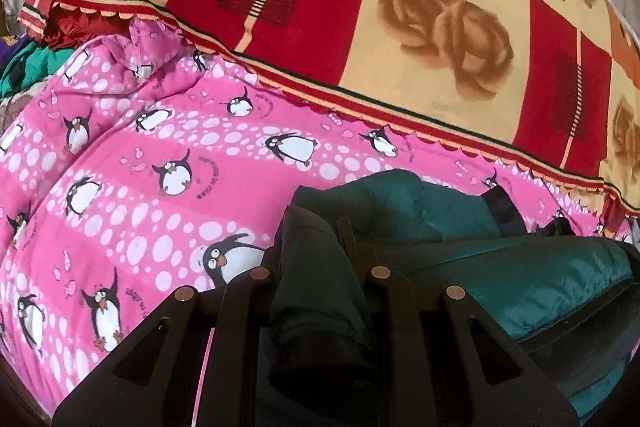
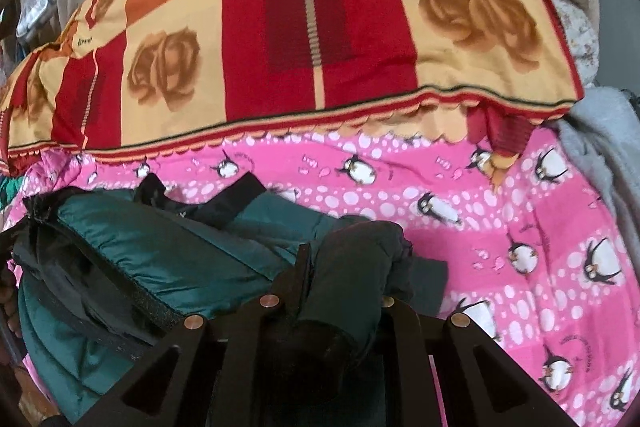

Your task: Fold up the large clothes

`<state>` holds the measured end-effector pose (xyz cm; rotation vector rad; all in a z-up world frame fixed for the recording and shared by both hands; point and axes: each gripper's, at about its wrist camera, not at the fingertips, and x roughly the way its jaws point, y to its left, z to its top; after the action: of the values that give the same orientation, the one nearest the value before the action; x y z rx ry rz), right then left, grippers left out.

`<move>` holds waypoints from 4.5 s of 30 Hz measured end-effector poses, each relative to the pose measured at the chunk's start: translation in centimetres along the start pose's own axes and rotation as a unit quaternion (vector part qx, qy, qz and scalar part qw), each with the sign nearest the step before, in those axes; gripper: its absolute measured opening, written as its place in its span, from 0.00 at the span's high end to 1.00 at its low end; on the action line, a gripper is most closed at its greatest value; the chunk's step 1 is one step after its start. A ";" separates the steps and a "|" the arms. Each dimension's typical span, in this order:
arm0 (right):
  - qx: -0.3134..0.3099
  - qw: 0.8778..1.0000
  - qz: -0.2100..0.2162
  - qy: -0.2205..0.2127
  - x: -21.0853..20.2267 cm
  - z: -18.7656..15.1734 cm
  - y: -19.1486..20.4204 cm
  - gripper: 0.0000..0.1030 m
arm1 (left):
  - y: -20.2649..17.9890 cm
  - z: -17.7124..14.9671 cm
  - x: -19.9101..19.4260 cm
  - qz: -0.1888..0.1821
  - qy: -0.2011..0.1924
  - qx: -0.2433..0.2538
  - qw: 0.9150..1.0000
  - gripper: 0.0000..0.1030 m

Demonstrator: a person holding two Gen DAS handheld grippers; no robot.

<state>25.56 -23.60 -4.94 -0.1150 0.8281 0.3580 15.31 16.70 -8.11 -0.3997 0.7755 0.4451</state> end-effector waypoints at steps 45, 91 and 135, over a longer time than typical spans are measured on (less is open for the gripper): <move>0.033 0.995 0.091 -0.008 -2.3 3.8 1.5 0.23 | -5.2 4.5 -1.4 -0.019 -0.003 0.090 0.996 0.08; 0.051 0.972 0.228 0.038 -5.4 -11.4 -5.4 0.27 | 4.6 -10.4 -6.4 -0.240 -0.001 0.105 0.965 0.07; 0.001 0.996 0.088 -0.035 -19.2 -13.6 -1.1 0.06 | -0.9 -15.7 -21.2 -0.095 -0.024 0.162 0.982 0.14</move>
<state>4.54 -32.97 -0.03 -0.0267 0.7722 0.5242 -6.65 3.18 -2.43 -0.1556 0.7406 0.1445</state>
